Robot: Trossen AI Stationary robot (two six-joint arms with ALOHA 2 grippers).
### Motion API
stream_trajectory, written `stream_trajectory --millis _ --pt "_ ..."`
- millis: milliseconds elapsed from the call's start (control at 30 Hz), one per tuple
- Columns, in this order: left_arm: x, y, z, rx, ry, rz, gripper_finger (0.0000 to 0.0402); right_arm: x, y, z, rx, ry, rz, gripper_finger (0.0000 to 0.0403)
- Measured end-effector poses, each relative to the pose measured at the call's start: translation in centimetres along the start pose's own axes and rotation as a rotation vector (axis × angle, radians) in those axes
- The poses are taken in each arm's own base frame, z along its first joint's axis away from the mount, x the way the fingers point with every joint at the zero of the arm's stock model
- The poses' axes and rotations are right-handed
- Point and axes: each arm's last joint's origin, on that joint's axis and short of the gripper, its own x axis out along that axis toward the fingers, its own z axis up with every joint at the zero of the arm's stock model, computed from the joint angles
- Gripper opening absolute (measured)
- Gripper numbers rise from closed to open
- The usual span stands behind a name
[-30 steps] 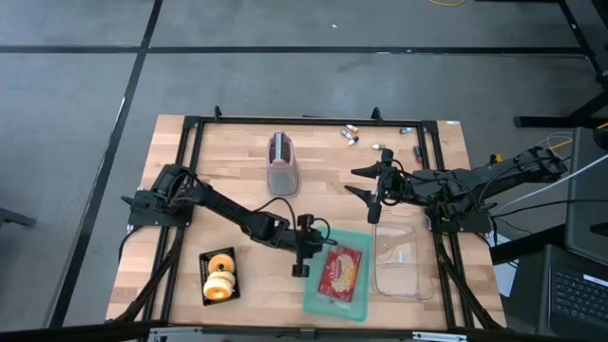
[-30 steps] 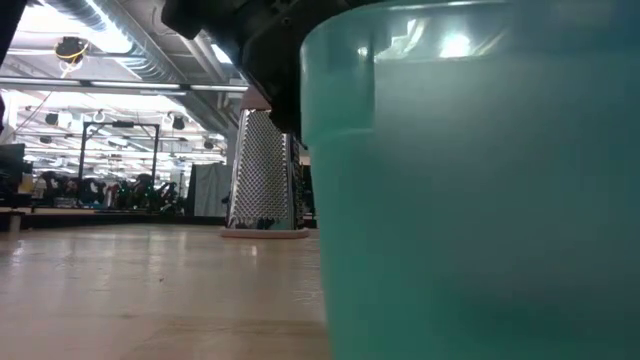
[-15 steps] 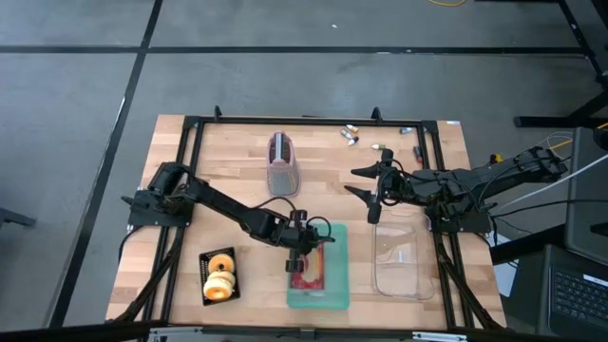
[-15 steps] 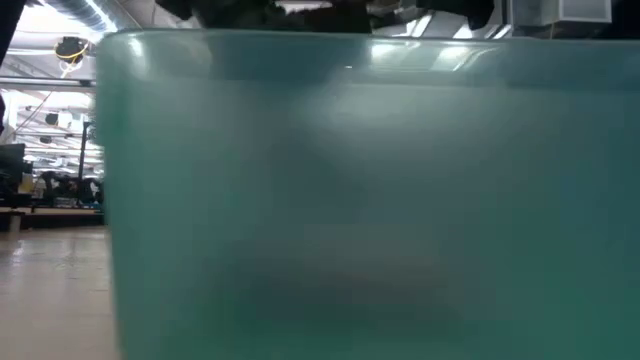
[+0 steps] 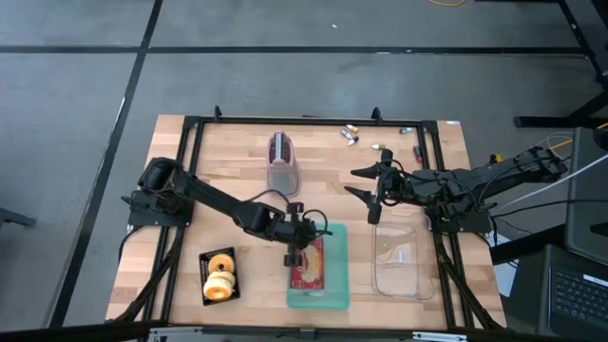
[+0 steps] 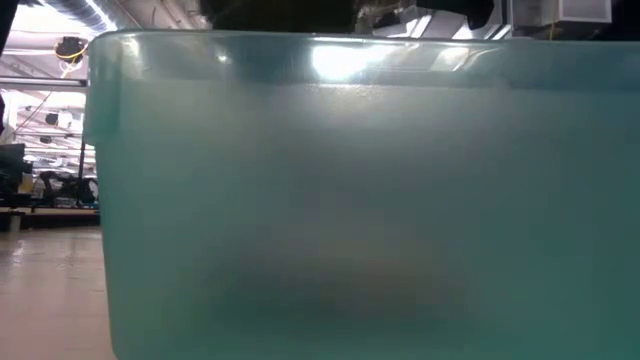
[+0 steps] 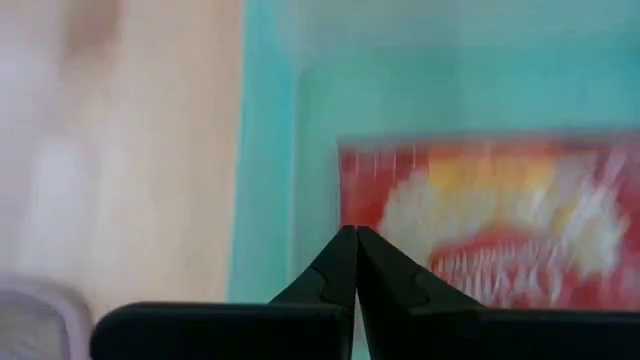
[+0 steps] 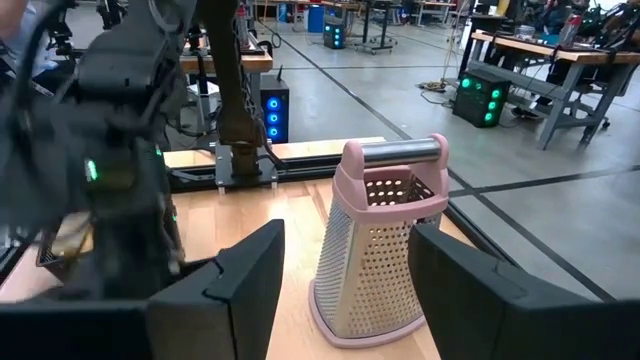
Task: Pick & Place Food Item
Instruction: Adjust the blue bin on the table
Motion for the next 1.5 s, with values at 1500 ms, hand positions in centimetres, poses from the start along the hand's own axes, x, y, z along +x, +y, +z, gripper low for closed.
stream_trajectory --millis 1500 --pt "8.8 1.7 8.3 0.13 -0.167 -0.292 0.0001 0.0 0.0 0.1 0.002 -0.005 0.012 0.0212"
